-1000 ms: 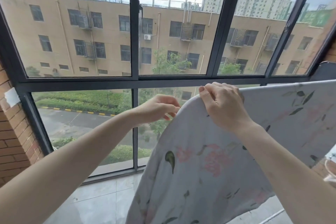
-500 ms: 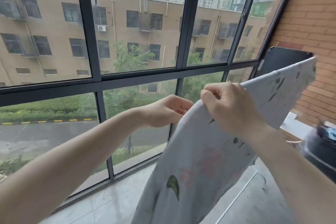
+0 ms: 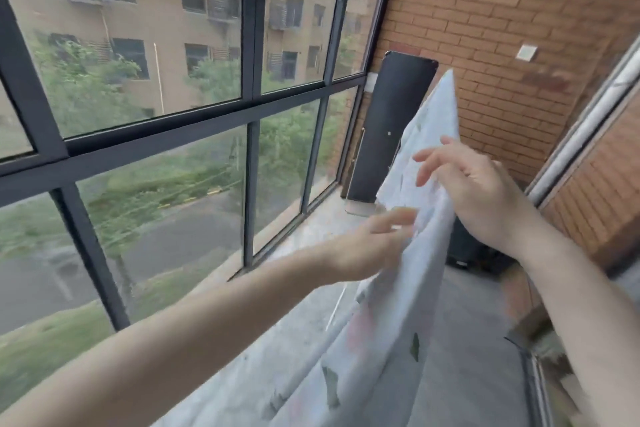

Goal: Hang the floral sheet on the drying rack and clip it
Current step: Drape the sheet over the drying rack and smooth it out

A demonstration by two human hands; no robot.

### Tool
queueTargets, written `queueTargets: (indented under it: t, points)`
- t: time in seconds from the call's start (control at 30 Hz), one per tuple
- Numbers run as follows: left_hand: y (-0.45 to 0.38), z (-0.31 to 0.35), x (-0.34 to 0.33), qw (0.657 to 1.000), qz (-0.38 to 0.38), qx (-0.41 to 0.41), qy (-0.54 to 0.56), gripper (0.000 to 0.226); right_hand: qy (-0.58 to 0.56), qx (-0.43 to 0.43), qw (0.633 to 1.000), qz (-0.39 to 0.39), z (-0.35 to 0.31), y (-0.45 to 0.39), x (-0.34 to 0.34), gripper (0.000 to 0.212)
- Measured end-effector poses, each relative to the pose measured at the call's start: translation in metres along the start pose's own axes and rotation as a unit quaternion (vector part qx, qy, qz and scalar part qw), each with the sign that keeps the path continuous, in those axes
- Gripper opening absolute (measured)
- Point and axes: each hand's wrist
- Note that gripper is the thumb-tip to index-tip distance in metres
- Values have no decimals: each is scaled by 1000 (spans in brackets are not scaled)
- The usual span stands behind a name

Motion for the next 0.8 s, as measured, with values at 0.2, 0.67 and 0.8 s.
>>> queueTargets:
  t: [0.2, 0.67, 0.8]
  points:
    - [30, -29, -28, 988, -63, 86, 109, 51, 0, -19, 999, 36, -22, 14, -22, 29]
    - [35, 59, 11, 967, 189, -131, -108, 66, -91, 53, 993, 57, 14, 26, -25, 44]
    - [8, 91, 2, 917, 176, -112, -339, 62, -48, 55, 997, 19, 50, 29, -4, 50]
Point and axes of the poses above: each hand's wrist, its own y-axis away from the middle knuckle, its own x-axis out of the back of the hand, z = x × y, and after that the axes turned 3 degrees about -x, right-handed
